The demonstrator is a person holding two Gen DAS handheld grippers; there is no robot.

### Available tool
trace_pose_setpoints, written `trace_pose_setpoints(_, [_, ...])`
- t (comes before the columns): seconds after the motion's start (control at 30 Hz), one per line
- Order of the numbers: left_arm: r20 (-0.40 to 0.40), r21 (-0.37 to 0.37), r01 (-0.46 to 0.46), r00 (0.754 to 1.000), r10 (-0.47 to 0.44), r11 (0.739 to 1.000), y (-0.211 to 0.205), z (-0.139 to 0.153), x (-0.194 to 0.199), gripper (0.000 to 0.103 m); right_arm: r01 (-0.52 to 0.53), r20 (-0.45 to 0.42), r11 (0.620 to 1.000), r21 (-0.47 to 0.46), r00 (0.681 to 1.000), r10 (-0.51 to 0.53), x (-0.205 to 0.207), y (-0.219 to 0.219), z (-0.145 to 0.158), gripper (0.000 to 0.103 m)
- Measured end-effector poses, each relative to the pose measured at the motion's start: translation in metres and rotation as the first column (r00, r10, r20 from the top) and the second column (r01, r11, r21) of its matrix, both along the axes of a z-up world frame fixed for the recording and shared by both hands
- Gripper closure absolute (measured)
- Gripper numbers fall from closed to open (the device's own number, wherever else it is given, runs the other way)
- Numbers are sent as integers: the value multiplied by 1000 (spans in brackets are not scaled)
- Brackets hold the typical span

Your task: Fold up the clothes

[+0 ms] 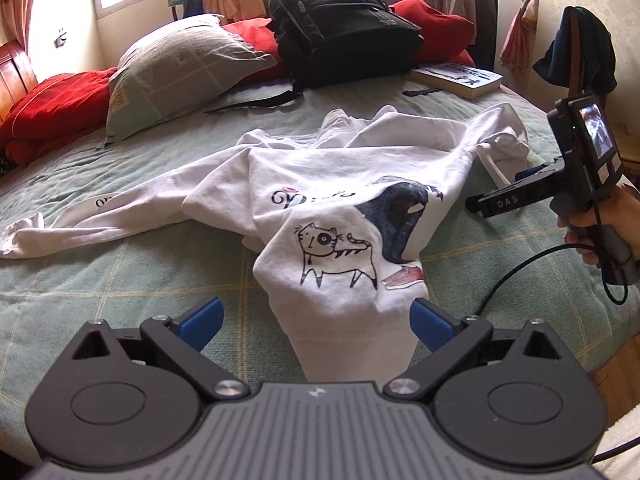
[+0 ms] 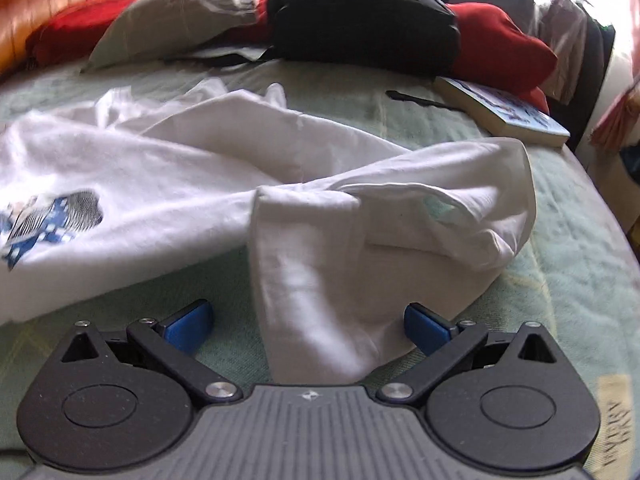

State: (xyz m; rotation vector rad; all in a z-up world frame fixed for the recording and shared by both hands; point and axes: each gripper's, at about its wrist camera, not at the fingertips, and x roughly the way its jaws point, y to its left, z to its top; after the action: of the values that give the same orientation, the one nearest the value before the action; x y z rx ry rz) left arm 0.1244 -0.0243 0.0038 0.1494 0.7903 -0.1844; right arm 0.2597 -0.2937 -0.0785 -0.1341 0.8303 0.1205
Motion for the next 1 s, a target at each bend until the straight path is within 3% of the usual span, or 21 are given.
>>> trace_pose_setpoints(0.17, [2, -2, 4, 1000, -4, 1000, 1, 0, -2, 4, 83, 67, 992, -99, 995, -77, -1, -14, 4, 1])
trace_pose_setpoints(0.4, [10, -4, 17, 1000, -17, 1000, -3, 1, -3, 4, 93, 132, 985, -149, 988, -73, -8, -10, 7, 6])
trace_pose_setpoints(0.57, [12, 8, 16, 1000, -16, 1000, -3, 1, -5, 4, 66, 143, 990, -124, 989, -48, -12, -5, 7, 68])
trace_pose_setpoints(0.67, [5, 1, 9, 1000, -9, 1000, -2, 0, -3, 4, 32, 142, 987, -157, 990, -10, -20, -3, 6, 89])
trace_pose_setpoints(0.83, [-1, -4, 31, 1000, -31, 1000, -7, -2, -2, 4, 9, 120, 978, -208, 993, 16, -35, -7, 9, 94])
trace_pose_setpoints(1.0, [-1, -17, 63, 998, -63, 998, -17, -3, -2, 4, 71, 108, 934, -350, 994, -35, -36, -42, 10, 94])
